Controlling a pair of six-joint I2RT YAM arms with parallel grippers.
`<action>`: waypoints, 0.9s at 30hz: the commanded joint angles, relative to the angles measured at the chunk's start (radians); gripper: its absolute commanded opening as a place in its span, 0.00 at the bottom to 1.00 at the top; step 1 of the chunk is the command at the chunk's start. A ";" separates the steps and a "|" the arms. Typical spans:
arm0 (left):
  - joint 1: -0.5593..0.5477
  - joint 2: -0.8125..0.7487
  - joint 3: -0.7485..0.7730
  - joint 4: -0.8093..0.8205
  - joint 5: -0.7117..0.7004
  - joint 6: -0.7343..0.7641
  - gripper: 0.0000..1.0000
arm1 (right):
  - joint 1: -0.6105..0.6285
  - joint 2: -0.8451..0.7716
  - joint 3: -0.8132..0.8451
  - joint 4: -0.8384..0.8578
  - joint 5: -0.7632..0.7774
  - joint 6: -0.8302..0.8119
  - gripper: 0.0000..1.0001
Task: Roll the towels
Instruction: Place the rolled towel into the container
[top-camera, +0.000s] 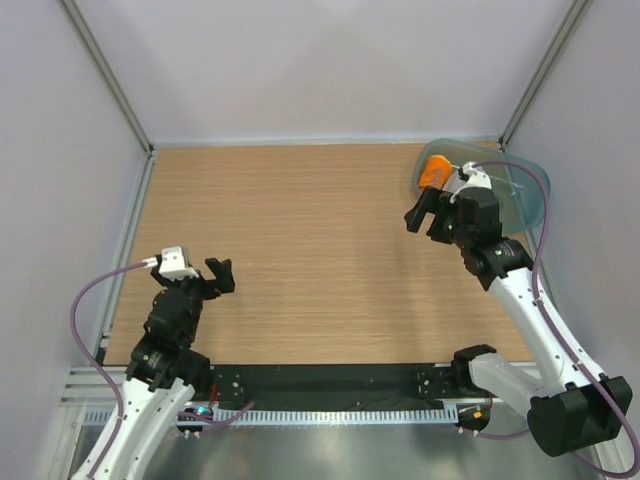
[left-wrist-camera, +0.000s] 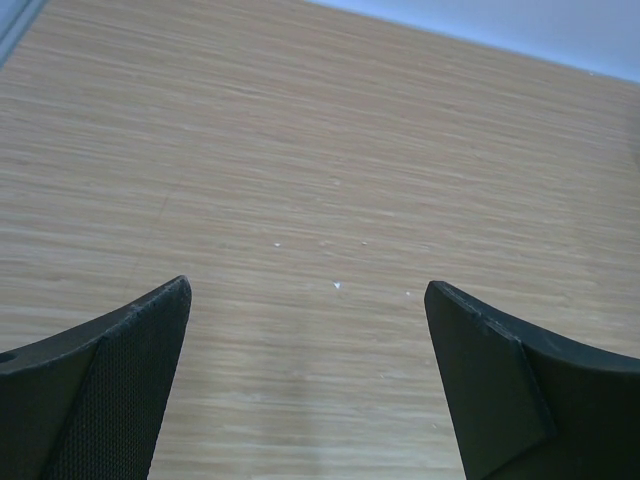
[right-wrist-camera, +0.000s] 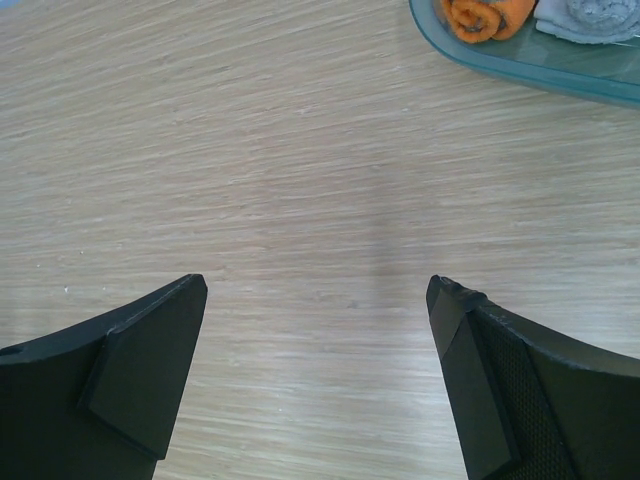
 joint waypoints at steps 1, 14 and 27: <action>0.005 0.007 -0.039 0.246 -0.121 0.090 1.00 | 0.008 -0.014 -0.017 0.076 -0.004 0.031 1.00; 0.078 0.574 -0.054 0.660 -0.143 0.180 1.00 | 0.013 -0.050 -0.085 0.099 0.037 -0.012 1.00; 0.374 1.067 -0.025 1.017 0.176 0.070 0.99 | 0.011 -0.126 -0.172 0.171 0.026 -0.041 1.00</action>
